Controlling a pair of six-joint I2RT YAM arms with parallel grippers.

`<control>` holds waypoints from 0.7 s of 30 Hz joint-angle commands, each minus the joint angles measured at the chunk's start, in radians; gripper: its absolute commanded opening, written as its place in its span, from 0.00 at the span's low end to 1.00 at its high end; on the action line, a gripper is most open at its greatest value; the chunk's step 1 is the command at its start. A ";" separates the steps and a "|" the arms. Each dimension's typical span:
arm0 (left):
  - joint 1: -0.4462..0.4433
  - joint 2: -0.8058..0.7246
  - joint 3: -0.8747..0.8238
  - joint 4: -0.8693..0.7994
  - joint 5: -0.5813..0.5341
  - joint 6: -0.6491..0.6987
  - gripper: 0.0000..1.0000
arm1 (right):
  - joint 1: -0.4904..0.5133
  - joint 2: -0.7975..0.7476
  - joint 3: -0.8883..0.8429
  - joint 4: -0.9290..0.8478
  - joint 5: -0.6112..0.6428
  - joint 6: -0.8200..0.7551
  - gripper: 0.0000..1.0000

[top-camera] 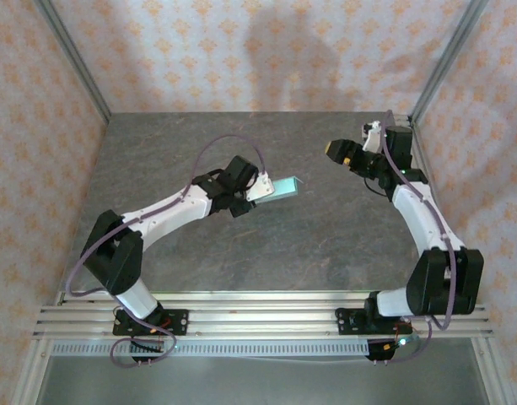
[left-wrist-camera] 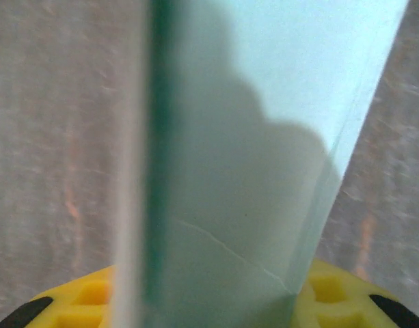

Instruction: Fold the paper box

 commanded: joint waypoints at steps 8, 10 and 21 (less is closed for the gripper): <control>0.017 0.110 0.128 -0.374 0.150 -0.060 0.37 | 0.165 -0.132 0.029 -0.372 0.291 -0.556 0.69; 0.018 0.123 0.147 -0.410 0.166 -0.049 0.37 | 0.194 -0.129 0.031 -0.380 0.265 -0.581 0.65; 0.028 0.170 0.193 -0.463 0.207 -0.036 0.35 | 0.358 0.016 0.059 -0.382 0.270 -0.612 0.46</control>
